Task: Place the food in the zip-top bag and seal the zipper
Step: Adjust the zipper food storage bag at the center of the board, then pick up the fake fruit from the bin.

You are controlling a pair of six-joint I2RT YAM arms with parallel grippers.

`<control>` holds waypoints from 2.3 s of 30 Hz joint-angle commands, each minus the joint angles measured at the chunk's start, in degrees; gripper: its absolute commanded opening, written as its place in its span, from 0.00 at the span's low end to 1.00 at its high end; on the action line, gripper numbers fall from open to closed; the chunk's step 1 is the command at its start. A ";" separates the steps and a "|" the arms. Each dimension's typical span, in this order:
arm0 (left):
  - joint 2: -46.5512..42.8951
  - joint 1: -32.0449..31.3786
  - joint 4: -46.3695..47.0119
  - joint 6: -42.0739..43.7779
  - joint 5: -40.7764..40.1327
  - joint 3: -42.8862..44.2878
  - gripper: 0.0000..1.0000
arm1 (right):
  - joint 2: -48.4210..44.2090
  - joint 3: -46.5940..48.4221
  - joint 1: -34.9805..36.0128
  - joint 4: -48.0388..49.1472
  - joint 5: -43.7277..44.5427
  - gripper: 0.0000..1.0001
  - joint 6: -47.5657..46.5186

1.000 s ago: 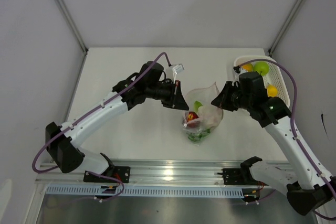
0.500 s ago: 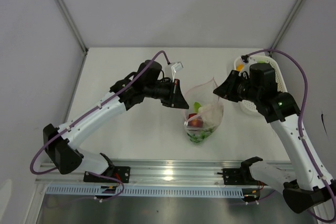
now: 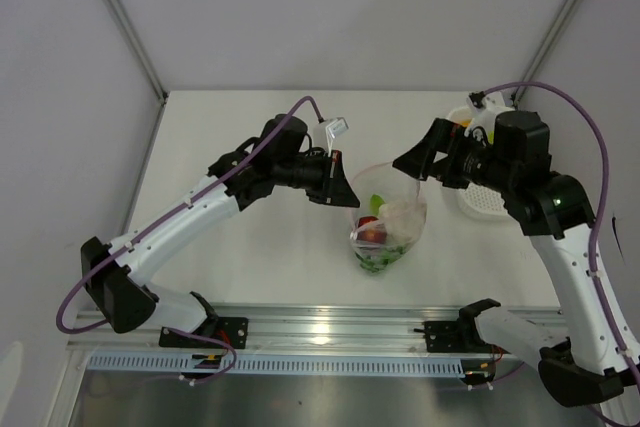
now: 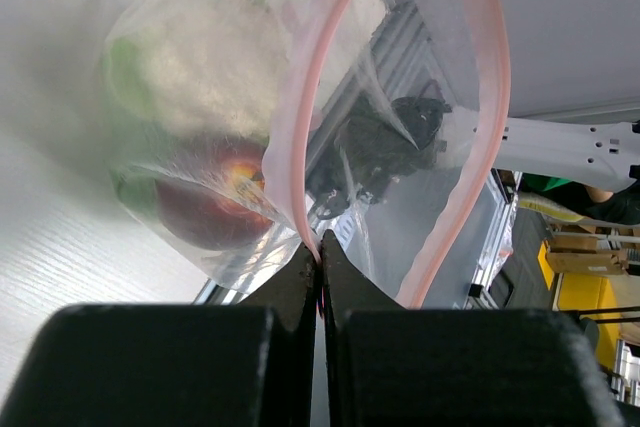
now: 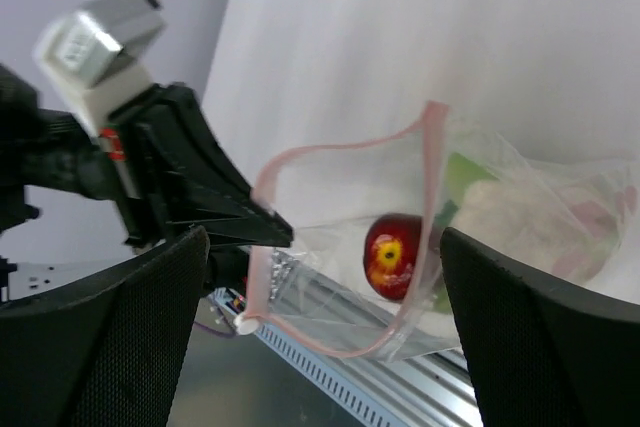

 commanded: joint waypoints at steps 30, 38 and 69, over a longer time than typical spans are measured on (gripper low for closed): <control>-2.25 -0.33 9.68 -2.51 4.34 -3.86 0.01 | 33.38 -4.28 -35.59 34.12 11.09 0.99 19.52; -1.12 -0.33 9.96 -1.90 3.55 -3.96 0.01 | 48.75 -2.26 -32.17 45.81 17.78 1.00 25.06; 1.27 -0.33 9.43 -2.69 3.02 -1.84 0.01 | 58.11 0.47 -29.53 50.75 22.01 0.37 21.74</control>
